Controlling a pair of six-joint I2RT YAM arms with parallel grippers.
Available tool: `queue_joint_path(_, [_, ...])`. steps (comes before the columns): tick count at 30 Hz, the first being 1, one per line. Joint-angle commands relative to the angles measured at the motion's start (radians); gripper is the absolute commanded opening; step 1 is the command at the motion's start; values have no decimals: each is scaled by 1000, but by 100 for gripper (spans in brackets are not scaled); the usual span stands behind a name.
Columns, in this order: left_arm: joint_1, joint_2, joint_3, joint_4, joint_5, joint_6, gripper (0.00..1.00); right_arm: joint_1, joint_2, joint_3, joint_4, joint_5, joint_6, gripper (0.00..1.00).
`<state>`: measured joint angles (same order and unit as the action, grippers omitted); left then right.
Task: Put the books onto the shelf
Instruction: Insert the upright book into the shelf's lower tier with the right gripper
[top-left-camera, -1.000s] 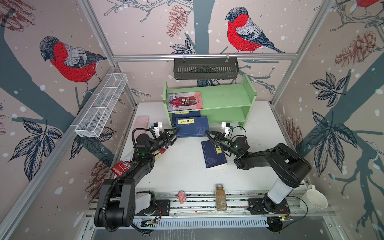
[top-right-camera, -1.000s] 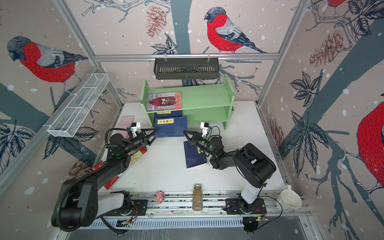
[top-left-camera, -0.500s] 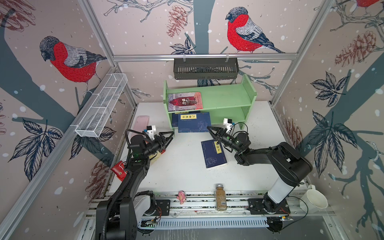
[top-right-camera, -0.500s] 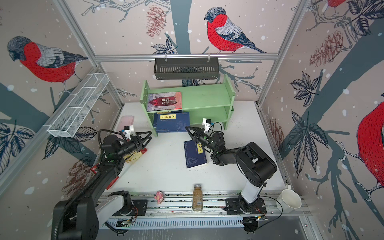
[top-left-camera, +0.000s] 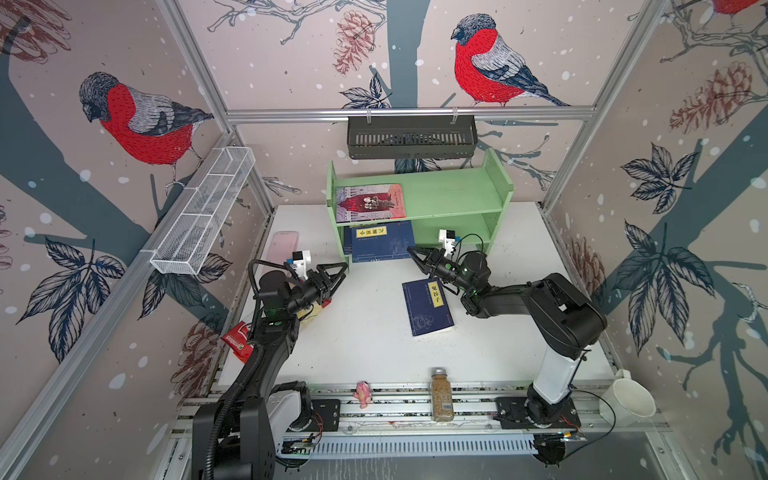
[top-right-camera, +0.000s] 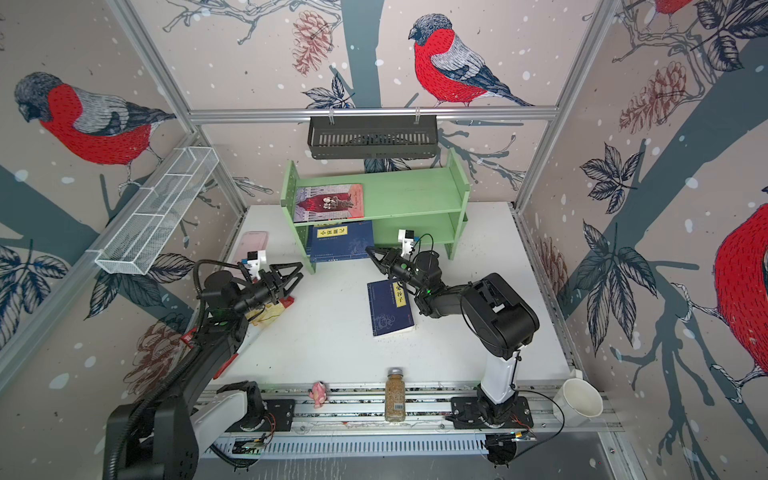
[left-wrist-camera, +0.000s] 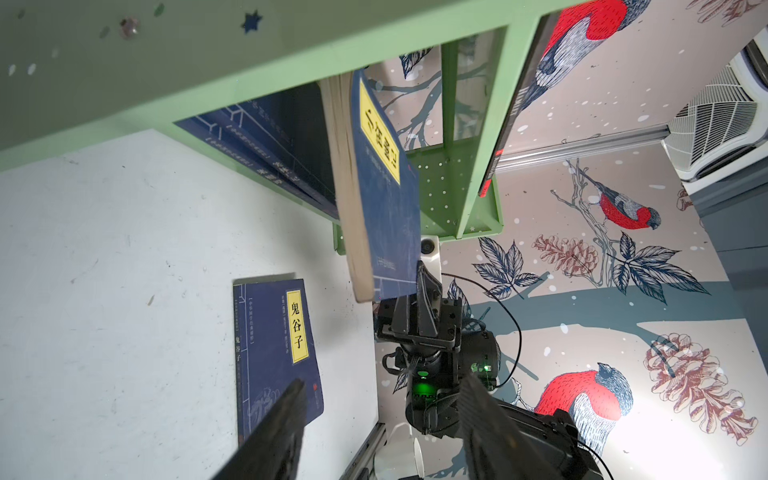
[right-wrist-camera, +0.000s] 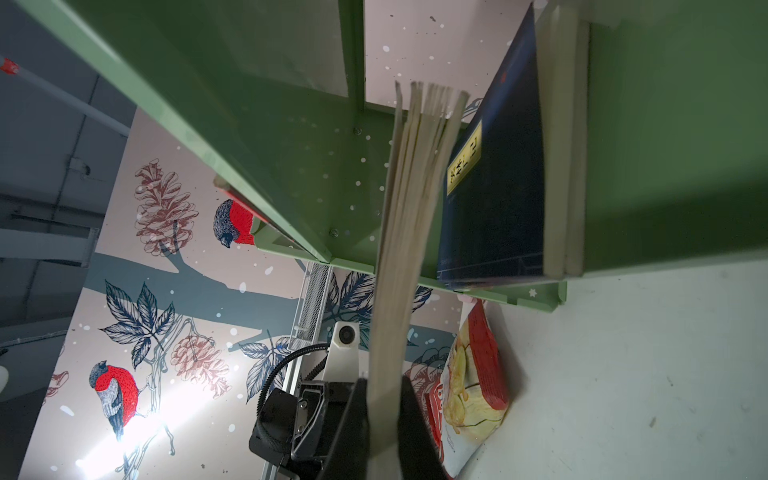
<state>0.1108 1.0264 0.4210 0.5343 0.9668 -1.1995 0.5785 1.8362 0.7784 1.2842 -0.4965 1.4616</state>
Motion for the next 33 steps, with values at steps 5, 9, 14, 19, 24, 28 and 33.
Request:
queue_joint_path(5, [22, -8, 14, 3, 12, 17, 59, -3, 58, 71, 53, -10, -13, 0])
queue_joint_path(9, [32, -10, 16, -12, 7, 18, 59, -9, 85, 113, 41, -16, -22, 1])
queue_joint_path(14, [48, -2, 16, 1, 7, 4, 59, -9, 108, 160, -4, -20, -42, 1])
queue_joint_path(19, [50, 4, 14, 33, 14, -16, 59, -11, 146, 205, -25, -28, -46, 0])
queue_joint_path(24, [50, 8, 10, 48, 13, -23, 59, -11, 178, 245, -34, -32, -41, 1])
queue_joint_path(28, [52, 10, 7, 52, 16, -22, 60, -11, 197, 274, -56, -34, -43, 1])
queue_joint_path(33, [52, 11, 5, 50, 19, -23, 60, -13, 209, 291, -74, -26, -44, 1])
